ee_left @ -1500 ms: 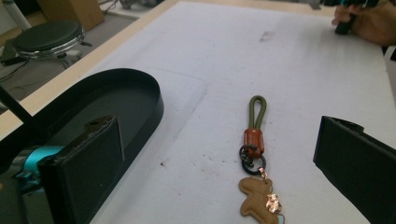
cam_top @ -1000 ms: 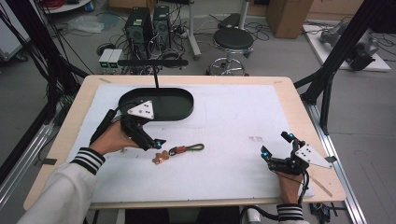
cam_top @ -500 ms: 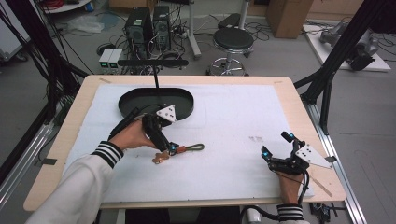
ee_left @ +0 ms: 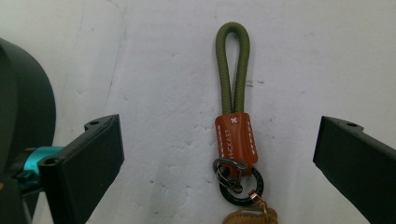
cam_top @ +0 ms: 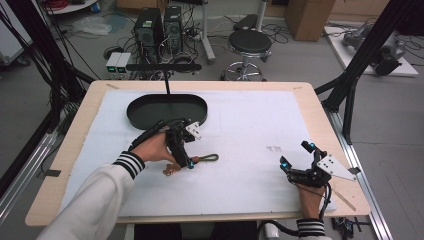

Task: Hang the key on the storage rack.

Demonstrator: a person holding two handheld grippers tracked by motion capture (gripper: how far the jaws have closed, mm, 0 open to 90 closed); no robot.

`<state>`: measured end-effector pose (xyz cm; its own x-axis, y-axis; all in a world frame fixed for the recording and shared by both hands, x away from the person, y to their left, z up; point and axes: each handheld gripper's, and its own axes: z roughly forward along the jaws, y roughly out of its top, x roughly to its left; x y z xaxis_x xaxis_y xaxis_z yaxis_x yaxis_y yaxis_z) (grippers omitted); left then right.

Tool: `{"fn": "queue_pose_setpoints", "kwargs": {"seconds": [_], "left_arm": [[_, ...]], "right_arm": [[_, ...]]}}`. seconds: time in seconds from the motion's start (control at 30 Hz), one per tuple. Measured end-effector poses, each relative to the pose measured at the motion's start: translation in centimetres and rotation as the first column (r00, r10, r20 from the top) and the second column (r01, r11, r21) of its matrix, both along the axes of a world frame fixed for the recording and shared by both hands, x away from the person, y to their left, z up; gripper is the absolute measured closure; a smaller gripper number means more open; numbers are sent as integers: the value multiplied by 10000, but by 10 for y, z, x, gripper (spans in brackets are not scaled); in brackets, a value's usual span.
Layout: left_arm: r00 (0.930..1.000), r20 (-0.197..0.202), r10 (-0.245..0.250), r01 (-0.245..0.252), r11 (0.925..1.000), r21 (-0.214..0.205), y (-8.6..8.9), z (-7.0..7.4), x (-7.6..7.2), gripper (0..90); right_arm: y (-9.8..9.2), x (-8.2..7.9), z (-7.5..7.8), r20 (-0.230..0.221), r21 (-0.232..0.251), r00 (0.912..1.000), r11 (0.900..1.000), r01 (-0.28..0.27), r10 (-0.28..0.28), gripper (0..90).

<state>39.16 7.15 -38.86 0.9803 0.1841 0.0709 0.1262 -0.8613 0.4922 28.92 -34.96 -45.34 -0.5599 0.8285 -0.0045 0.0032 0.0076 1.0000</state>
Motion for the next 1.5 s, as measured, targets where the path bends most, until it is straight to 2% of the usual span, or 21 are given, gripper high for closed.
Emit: {"fn": "queue_pose_setpoints", "kwargs": {"seconds": [0.1, 0.53, 0.6, 0.77, 1.07, 1.33, 1.5], "left_arm": [[10000, -76, -34, 36, 9995, 325, -4, -6, 0, 23], [9999, -60, -134, 140, 9930, 1177, -17, -18, -1, 26], [9996, -170, -226, 248, 9904, 1357, -17, -19, 0, 96], [9998, -109, -186, 200, 9892, 1455, -18, -21, 0, 112], [9996, -248, -101, 139, 9873, 1583, -18, -21, 0, 163], [9990, -447, -45, 116, 9871, 1596, -16, -19, 1, 247], [9984, -563, -81, 172, 9862, 1645, -16, -19, 0, 329]], "right_arm": [[0, 0, 0, -32, 20, 10000, 10000, 20, -20, 4], [0, 0, 0, -40, 59, 10000, 10000, 10, -10, 4], [0, -1, 0, -59, 73, 10000, 10000, 5, -5, 4], [0, -1, 0, -70, 64, 10000, 10000, -4, 4, 4], [0, -1, 0, -71, 57, 10000, 10000, 11, -10, 4], [0, -1, 0, -47, 34, 10000, 10000, 16, -16, 4], [0, 0, 0, -35, 48, 10000, 10000, 14, -14, 4]]}}
